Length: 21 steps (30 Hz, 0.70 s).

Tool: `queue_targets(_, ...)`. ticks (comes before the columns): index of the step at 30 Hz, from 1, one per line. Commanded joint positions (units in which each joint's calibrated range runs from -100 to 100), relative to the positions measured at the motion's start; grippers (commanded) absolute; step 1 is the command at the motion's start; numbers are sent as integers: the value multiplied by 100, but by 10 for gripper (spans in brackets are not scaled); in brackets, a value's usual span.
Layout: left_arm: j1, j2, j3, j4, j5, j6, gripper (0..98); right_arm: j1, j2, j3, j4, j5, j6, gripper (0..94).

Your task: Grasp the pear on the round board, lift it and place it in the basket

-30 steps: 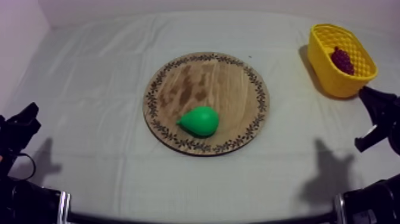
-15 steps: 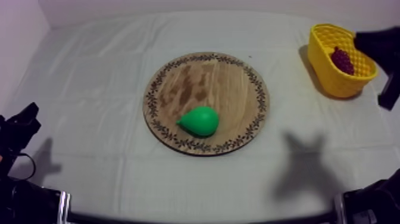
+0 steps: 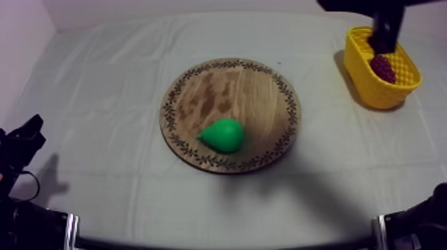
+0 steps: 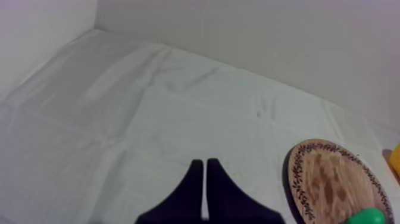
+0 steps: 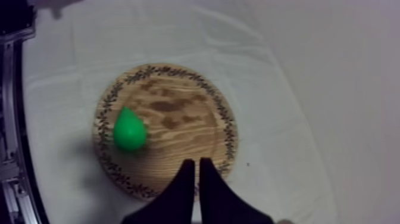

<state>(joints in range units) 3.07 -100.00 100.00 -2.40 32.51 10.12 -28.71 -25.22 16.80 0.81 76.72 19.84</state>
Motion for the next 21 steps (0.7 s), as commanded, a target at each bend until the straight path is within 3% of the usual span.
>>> queue_targets(1,1,0,0,-2,-1,1,1,-312,738,-645,201,519,-164,7)
queue_targets(11,1,0,0,-2,-1,1,1,-858,2233,-1634,550,1855,-373,7)
queue_targets(21,1,0,0,-2,-1,1,1,-1188,3375,-2086,845,2101,-498,7)
